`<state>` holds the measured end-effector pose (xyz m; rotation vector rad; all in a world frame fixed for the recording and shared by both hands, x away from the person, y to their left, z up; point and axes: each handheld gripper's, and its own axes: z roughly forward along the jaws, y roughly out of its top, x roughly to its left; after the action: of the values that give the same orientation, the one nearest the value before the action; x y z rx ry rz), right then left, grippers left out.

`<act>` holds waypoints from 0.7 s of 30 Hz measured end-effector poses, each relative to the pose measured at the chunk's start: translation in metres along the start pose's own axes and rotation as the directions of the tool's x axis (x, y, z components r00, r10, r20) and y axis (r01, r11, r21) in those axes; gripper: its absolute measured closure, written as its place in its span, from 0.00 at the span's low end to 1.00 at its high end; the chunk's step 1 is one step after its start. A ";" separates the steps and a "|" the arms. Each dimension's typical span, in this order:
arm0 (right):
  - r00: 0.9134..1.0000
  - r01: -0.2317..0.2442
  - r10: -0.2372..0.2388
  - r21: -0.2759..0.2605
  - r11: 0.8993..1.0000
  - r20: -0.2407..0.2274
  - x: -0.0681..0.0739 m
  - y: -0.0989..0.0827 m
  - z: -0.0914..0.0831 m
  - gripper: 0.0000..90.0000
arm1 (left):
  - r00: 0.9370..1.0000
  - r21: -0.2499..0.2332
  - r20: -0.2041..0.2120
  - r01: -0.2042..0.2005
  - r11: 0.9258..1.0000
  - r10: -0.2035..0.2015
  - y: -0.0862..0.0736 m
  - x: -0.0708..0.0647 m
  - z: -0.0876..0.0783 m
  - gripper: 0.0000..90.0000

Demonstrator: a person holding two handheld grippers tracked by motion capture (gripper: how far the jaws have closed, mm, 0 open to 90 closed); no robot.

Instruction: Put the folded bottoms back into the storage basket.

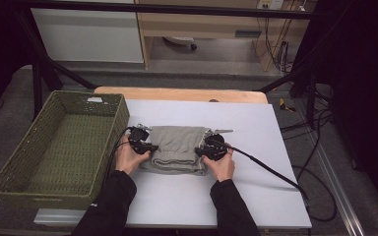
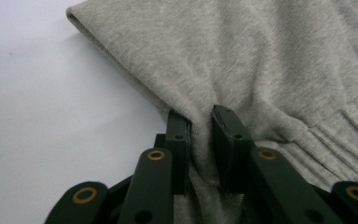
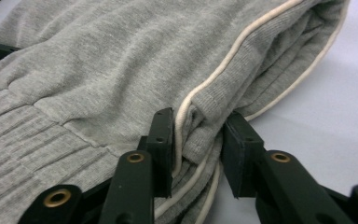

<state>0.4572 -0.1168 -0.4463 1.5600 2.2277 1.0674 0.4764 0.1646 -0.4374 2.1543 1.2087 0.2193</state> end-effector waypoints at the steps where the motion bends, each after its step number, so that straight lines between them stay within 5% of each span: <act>1: 1.000 0.000 0.000 0.000 1.000 -0.003 0.000 0.000 0.000 0.77 | 1.000 0.000 0.005 0.009 1.000 -0.009 0.000 0.001 0.000 0.86; 9: 1.000 0.001 -0.001 0.008 1.000 -0.020 -0.002 0.002 -0.001 0.81 | 0.998 0.008 0.041 0.056 0.998 -0.056 0.002 0.006 -0.002 0.89; 21: 0.999 0.006 -0.006 -0.002 1.000 -0.037 -0.003 0.005 -0.005 0.81 | 0.999 0.008 0.024 0.041 0.999 -0.041 0.011 0.001 -0.013 0.90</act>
<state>0.4597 -0.1207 -0.4400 1.5443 2.2532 1.1048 0.4783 0.1676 -0.4206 2.1306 1.2401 0.1706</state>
